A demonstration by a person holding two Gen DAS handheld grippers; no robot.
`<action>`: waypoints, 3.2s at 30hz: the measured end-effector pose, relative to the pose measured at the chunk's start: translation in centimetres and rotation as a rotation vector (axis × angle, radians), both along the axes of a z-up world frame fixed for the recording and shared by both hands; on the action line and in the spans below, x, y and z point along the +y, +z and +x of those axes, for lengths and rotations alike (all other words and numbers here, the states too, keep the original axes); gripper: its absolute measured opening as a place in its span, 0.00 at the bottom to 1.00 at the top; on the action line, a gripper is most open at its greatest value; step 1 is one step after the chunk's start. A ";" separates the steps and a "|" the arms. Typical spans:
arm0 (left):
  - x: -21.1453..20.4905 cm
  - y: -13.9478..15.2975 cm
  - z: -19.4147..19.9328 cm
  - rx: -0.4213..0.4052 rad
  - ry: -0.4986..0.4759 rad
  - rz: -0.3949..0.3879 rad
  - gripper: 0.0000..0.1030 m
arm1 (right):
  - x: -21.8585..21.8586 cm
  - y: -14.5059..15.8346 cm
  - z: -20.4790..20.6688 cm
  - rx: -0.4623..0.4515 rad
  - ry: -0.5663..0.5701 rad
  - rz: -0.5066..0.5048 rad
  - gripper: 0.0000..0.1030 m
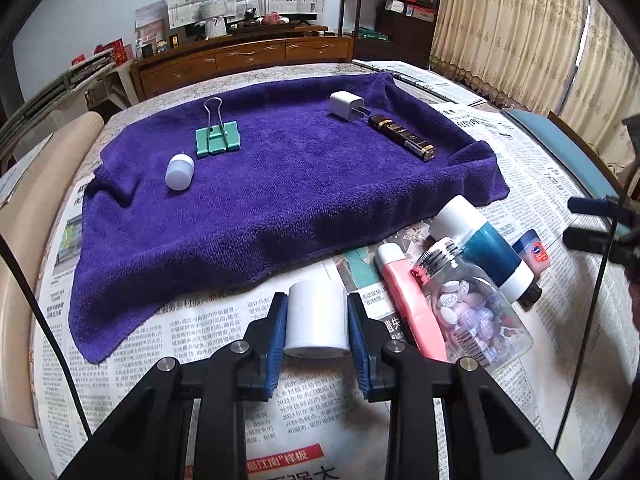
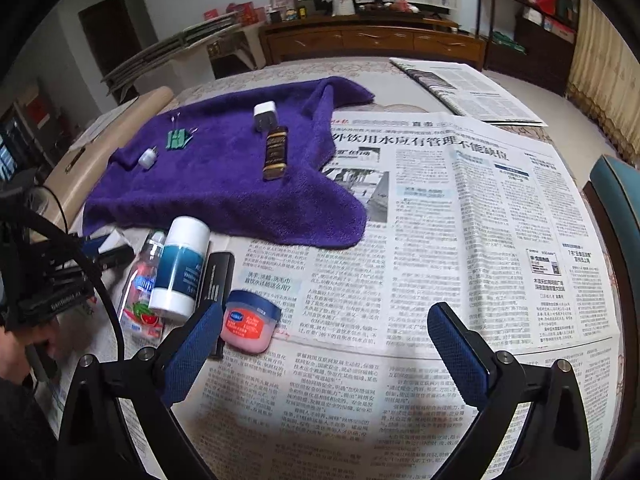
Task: Organize rigid objects
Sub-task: 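Grasp the white tape roll with the left tool, then lift the Vaseline tin with the right tool while the left tool holds the tape, then set the tape roll on the towel with the left tool while the right tool lowers the tin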
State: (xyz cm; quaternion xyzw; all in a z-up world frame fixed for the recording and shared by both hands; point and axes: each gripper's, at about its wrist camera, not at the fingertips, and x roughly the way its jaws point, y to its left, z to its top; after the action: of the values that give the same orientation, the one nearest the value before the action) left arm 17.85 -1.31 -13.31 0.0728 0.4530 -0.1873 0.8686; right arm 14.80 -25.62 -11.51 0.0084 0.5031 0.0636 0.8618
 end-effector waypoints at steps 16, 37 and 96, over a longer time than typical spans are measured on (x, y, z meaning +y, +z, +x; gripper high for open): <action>0.1 -0.1 0.1 0.026 0.015 -0.011 0.27 | 2.6 -3.2 0.2 -0.002 -0.030 -0.095 0.79; 0.1 0.0 -0.2 0.019 0.050 -0.004 0.27 | 3.6 -2.7 -1.1 -0.063 -0.054 -0.073 0.37; 5.4 2.5 11.8 0.010 0.112 -0.033 0.27 | 12.1 -1.2 16.0 -0.043 0.231 -0.058 0.37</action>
State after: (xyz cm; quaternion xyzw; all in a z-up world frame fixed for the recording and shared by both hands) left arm 29.67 4.12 -10.83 0.0319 0.4576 -0.1461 0.8765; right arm 30.84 -13.52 -12.74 -0.0758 0.4838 0.1479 0.8593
